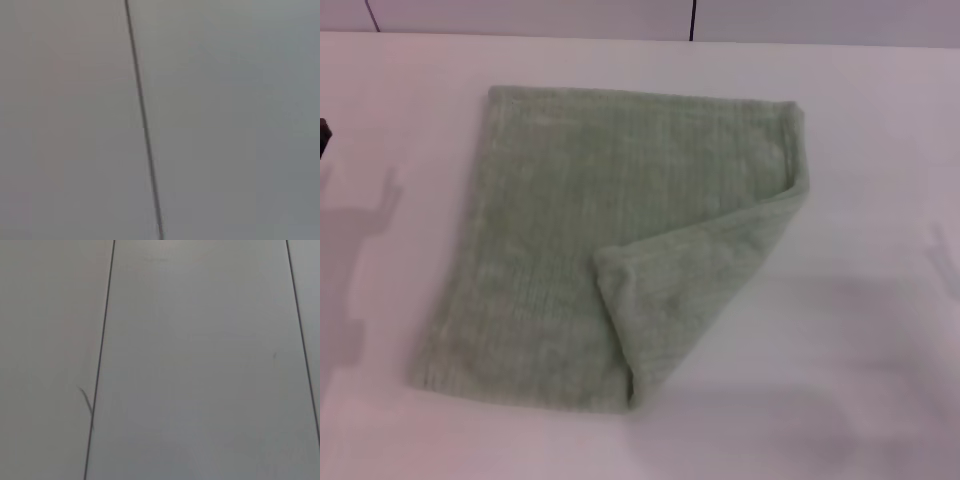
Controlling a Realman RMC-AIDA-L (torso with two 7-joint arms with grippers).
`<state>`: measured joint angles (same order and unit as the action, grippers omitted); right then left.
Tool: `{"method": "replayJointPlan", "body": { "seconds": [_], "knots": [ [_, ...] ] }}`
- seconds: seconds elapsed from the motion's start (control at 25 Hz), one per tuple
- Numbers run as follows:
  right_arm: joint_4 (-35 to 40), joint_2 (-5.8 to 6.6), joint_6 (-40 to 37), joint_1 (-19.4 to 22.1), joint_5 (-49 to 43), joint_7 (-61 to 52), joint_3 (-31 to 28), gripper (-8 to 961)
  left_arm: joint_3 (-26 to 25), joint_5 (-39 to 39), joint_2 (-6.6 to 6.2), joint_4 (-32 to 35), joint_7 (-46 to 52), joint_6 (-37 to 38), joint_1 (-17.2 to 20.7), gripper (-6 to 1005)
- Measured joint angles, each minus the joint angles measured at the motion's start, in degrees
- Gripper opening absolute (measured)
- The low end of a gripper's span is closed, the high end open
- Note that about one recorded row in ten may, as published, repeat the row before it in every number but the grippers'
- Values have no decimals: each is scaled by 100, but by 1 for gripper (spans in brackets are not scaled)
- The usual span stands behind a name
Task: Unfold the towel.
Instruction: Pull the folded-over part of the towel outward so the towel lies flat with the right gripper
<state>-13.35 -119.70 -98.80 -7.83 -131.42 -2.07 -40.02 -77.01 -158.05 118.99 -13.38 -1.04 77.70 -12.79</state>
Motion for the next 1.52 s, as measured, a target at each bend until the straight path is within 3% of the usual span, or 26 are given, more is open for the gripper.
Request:
{"method": "replayJointPlan", "body": {
  "seconds": [0.2,0.4,0.48,0.52,0.64,0.68,0.72,0.76,0.8,0.84,0.88,1.0,1.04,1.08,1.16,1.24,1.28,1.32,1.36,1.44,1.48,1.52],
  "knots": [
    [-80,4,4,-33,-21,-83,72,840,264,-15,-51,-390,9,-431,-1,840],
    [-146,16,29,-35,-24,-194,104,840,397,-545,-196,-1757,-155,-1805,361,780],
    [-187,20,72,-54,-24,-196,151,840,463,-739,-372,-3000,-168,-3058,677,737],
    [-187,20,72,-54,-24,-196,151,840,463,-739,-372,-3000,-168,-3058,677,715],
    [-289,22,224,-116,-25,-180,205,840,515,-742,-613,-4388,-144,-4965,856,649],
    [-332,25,291,-133,-25,-175,220,840,513,-741,-665,-4695,-142,-5450,859,628],
    [-332,25,291,-133,-25,-175,220,840,513,-741,-665,-4695,-142,-5450,859,606],
    [-476,42,462,-167,-25,-175,223,840,493,-740,-734,-5119,-144,-6267,825,584],
    [-476,42,462,-167,-25,-175,223,840,493,-740,-734,-5119,-144,-6267,825,541],
    [-562,49,533,-185,-25,-175,223,840,411,-737,-789,-5677,-190,-7631,681,498],
    [-757,69,723,-242,-25,-171,223,839,301,-734,-782,-5959,-269,-8446,540,455],
    [-1031,115,1143,-344,-28,-149,223,839,185,-726,-725,-6170,-446,-9100,387,329],
    [-1176,144,1364,-398,-32,-126,220,839,129,-721,-672,-6264,-604,-9401,315,288],
    [-1646,249,2091,-511,-34,115,208,839,64,-716,-613,-6356,-778,-9682,243,248],
    [-1971,316,2519,-542,-34,343,192,839,-90,-709,-455,-6520,-1095,-10183,132,167],
    [-2787,481,3513,-536,-25,939,76,839,-363,-708,-208,-6690,-1519,-10772,10,111],
    [-4002,629,4995,-411,-15,1506,-346,839,-502,-702,-87,-6792,-1790,-11081,-68,83],
    [-4392,670,5516,-362,-20,1636,-543,839,-502,-702,-87,-6792,-1790,-11081,-68,54],
    [-4392,670,5516,-362,-20,1636,-543,839,-521,-697,-63,-6825,-1867,-11170,-105,26],
    [-5439,718,7103,-225,-96,1805,-1139,839,-470,-677,-68,-6858,-1878,-11292,-192,-2],
    [-6191,682,8282,-158,-256,1899,-1590,839,-470,-677,-68,-6858,-1878,-11292,-192,-1],
    [-6191,682,8282,-158,-256,1899,-1590,839,-456,-671,-68,-6871,-1882,-11374,-235,-1]
  ]
}}
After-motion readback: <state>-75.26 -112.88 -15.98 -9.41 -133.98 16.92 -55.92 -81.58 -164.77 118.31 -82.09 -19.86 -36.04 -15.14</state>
